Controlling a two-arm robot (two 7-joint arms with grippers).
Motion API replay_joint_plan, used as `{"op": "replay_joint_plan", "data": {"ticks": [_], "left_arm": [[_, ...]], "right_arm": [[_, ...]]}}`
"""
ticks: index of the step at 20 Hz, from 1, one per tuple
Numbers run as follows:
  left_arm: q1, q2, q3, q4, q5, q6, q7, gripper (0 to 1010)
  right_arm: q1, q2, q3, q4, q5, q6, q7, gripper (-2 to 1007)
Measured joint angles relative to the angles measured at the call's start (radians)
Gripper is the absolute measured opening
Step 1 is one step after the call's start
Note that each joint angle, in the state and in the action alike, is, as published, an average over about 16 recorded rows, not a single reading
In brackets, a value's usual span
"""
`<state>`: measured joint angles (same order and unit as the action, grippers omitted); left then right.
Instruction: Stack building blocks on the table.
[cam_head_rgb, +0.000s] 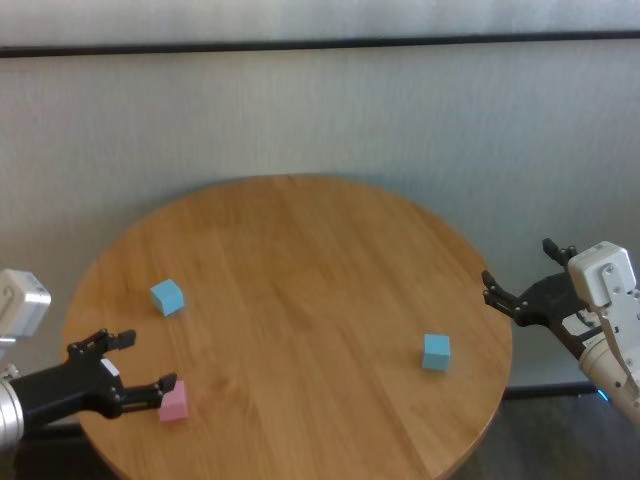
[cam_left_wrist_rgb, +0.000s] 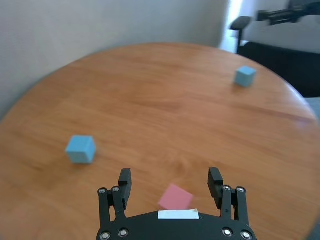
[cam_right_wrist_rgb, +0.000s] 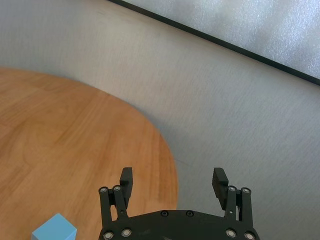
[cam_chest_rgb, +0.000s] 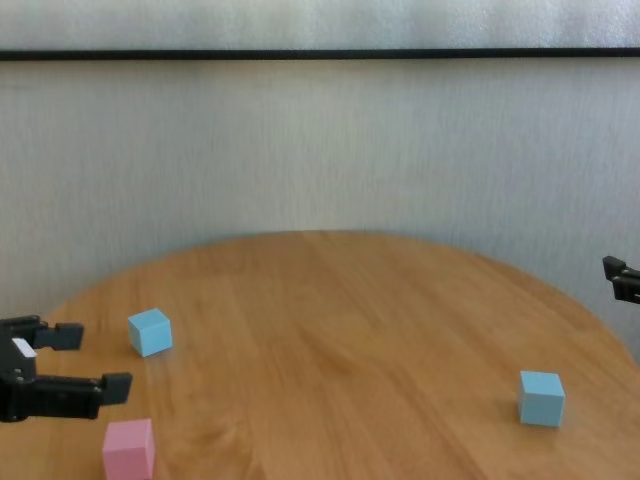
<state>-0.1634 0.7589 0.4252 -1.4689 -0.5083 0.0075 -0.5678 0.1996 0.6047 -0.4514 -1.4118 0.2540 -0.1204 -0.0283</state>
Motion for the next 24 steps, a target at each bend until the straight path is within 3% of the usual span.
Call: {"op": "replay_joint_plan", "data": {"ticks": [4, 9, 15, 24], "left_arm": [[-0.010, 0.006, 0.014, 0.013, 0.013, -0.021, -0.068, 1002], [-0.034, -0.006, 0.036, 0.047, 0.047, -0.052, -0.129, 1003], [-0.068, -0.032, 0.059, 0.098, 0.081, -0.075, -0.176, 1002], [-0.108, -0.063, 0.081, 0.163, 0.103, -0.094, -0.223, 1002]], "right_arm": [[0.000, 0.000, 0.000, 0.000, 0.000, 0.000, 0.000, 1005], [0.000, 0.000, 0.000, 0.000, 0.000, 0.000, 0.000, 1005], [0.000, 0.000, 0.000, 0.000, 0.000, 0.000, 0.000, 1005], [0.000, 0.000, 0.000, 0.000, 0.000, 0.000, 0.000, 1005]]}}
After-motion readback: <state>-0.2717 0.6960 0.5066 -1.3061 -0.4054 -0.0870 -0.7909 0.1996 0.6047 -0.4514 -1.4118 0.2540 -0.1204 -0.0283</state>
